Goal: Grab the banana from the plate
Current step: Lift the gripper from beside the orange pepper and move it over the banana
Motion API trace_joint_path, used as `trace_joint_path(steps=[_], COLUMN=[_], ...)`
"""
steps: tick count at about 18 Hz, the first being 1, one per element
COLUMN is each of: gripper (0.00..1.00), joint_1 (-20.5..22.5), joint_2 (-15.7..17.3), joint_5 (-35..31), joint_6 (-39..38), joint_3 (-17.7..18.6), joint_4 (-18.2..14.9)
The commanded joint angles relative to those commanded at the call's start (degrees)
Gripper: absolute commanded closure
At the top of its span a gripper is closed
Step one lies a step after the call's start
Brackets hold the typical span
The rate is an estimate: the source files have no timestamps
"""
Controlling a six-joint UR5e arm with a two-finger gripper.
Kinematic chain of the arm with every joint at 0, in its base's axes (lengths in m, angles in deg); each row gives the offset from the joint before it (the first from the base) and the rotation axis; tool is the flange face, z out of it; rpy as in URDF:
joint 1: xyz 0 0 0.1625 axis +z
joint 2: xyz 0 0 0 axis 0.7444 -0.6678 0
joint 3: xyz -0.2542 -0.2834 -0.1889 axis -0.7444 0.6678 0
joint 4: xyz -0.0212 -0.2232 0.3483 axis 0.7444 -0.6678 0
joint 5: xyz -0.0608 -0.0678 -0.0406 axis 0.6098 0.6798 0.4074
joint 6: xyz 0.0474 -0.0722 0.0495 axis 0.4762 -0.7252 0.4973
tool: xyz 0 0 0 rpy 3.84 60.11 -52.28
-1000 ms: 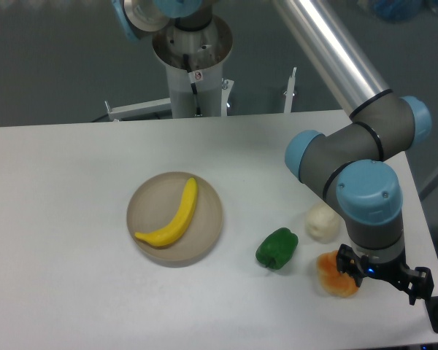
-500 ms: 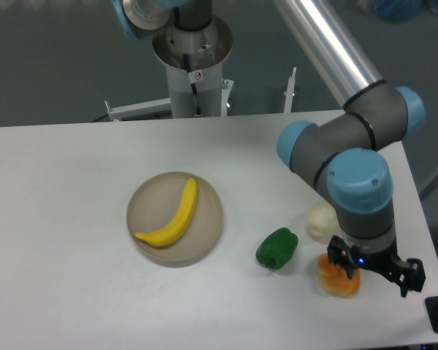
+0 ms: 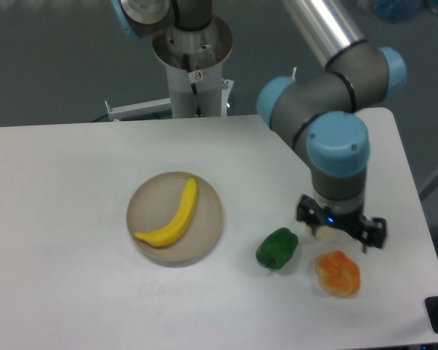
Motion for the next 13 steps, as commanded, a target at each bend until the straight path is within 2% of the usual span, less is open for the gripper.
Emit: trace_joint_path(steps=[1,3,6,8,9,12,13], gripper=[0.00,0.00,0.00,0.00,0.00,0.00,0.00], joint_1=[-0.09,-0.44,-1.49,-3.24,-4.47,-6.93,-7.47], joint_2=[0.53,1.58,3.61,5.45,5.81,7.21,7.74], joint_5=[1.15,2.65,7.04,7.14,7.22,7.22,7.14], joint_6=[-0.88,-2.20,-5.19,-6.42,-7.99,-12.39,-12.58], joint_3=[0.97,3.51,8.34,11.68,13.79,21.43,23.89], joint_4=[-1.67,-2.83,-2.22,-0.91,1.45,12.78,15.43])
